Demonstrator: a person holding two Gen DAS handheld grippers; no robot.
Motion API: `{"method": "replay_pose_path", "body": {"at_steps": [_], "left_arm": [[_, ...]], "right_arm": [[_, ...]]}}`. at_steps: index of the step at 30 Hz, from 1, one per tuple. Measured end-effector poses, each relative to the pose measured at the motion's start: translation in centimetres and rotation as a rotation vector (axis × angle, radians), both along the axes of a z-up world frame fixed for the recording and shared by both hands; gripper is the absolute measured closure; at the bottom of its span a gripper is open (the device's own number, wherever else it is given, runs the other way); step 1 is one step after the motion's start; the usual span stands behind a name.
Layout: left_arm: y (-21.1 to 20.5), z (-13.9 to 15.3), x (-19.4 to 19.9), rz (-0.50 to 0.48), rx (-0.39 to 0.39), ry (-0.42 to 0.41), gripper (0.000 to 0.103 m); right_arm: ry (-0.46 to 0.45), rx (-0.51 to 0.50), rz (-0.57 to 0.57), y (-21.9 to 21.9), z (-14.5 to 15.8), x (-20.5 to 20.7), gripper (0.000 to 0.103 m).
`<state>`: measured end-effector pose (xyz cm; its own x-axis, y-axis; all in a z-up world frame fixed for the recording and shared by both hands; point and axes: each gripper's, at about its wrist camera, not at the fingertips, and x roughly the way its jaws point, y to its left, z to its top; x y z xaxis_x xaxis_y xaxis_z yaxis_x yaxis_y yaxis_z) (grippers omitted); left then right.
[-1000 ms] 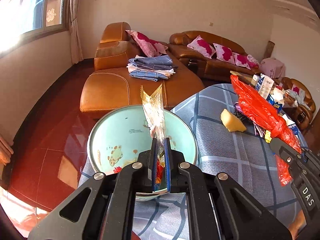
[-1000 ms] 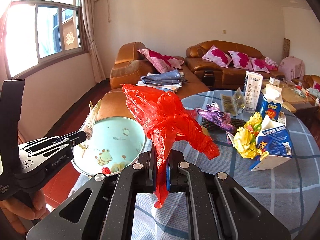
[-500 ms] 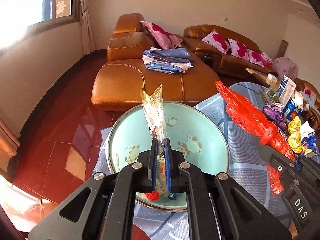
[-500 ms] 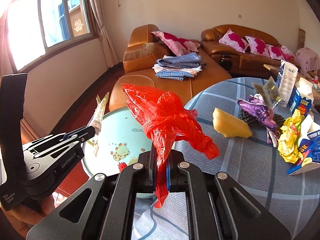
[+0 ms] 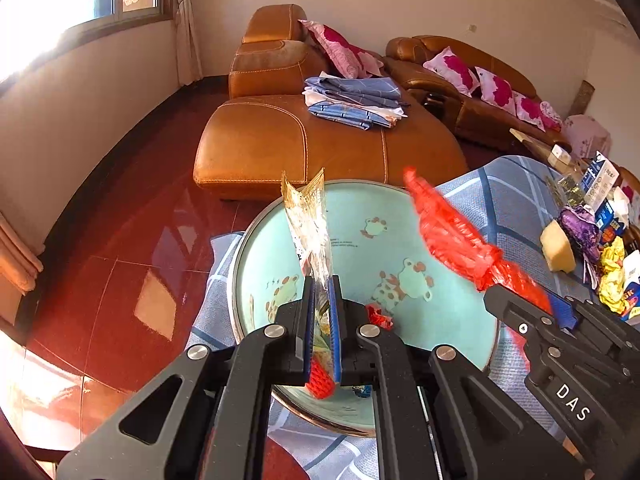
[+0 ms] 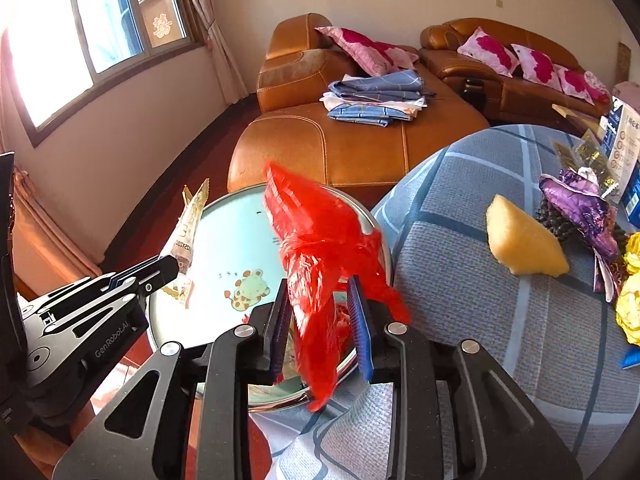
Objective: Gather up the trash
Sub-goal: 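Move both grippers over the green bin and open them to drop the items, then grasp the blue-white milk carton with the right gripper while the left grasps the yellow plastic bag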
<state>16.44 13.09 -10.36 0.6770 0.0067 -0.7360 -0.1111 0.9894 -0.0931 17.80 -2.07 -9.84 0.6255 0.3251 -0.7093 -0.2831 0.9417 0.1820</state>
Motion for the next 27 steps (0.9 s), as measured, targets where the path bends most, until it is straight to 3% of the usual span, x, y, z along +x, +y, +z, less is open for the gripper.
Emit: {"method": "replay_pose_path", "body": {"at_steps": [14,17,19,23,25,27], "left_arm": [[-0.9,-0.3,0.2,-0.027,0.003,0.004,0.095],[-1.3,-0.5,0.1,-0.04,0.02,0.003,0.08],[-1.6,-0.5,-0.1,-0.044,0.047,-0.004,0.06],[-2.4,-0.1,-0.6,-0.025,0.096,-0.023,0.04],[-2.4,0.3,-1.0,0.002,0.116,-0.032,0.025],[-2.7,0.5,-1.2,0.013,0.127,-0.038,0.022]], "right_arm": [[-0.047,0.034,-0.077,-3.3,1.7,-3.2,0.073],[-0.056,0.042,-0.091,-4.4,1.9,-4.3,0.073],[-0.058,0.057,-0.107,-5.1,2.1,-5.0,0.073],[-0.086,0.059,-0.139,-6.3,2.6,-6.1,0.073],[-0.094,0.062,-0.155,-6.8,2.8,-6.3,0.072],[-0.097,0.067,-0.175,-7.7,2.9,-6.6,0.068]]}}
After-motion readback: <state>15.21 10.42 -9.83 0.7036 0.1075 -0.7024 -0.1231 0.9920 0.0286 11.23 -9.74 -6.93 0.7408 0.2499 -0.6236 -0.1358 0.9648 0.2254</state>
